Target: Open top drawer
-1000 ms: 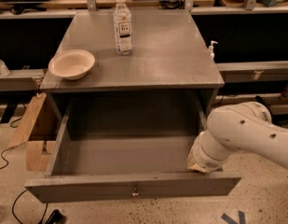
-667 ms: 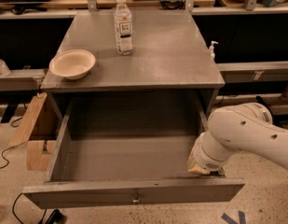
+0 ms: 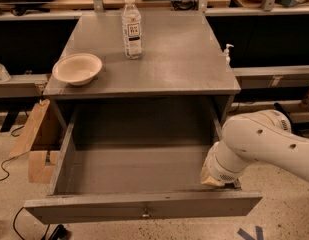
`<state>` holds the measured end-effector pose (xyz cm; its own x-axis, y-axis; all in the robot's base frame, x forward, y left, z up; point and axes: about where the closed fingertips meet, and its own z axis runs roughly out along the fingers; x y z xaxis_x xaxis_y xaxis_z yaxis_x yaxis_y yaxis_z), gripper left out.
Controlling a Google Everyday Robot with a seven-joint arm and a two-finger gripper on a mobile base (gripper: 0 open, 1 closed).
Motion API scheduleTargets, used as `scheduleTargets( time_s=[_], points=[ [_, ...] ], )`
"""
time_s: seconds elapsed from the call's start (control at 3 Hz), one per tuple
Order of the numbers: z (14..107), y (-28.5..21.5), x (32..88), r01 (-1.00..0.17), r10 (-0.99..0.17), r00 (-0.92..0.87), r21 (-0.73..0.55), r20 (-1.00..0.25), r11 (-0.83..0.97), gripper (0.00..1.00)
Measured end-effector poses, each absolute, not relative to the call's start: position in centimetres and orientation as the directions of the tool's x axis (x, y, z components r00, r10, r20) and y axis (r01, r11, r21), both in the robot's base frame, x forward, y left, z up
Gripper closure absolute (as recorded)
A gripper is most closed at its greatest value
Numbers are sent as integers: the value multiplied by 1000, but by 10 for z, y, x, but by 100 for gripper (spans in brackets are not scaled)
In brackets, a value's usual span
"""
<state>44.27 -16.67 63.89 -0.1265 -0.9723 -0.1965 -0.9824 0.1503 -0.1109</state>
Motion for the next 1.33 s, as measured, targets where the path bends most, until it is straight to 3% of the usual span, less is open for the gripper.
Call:
scheduleTargets(
  time_s=[0.67,1.33],
  points=[
    [640,-167,442,-982,-973,-125,-113,-194,149,5],
    [641,-167,442,-982,-973,-124,-114,-194,148,0]
  ],
)
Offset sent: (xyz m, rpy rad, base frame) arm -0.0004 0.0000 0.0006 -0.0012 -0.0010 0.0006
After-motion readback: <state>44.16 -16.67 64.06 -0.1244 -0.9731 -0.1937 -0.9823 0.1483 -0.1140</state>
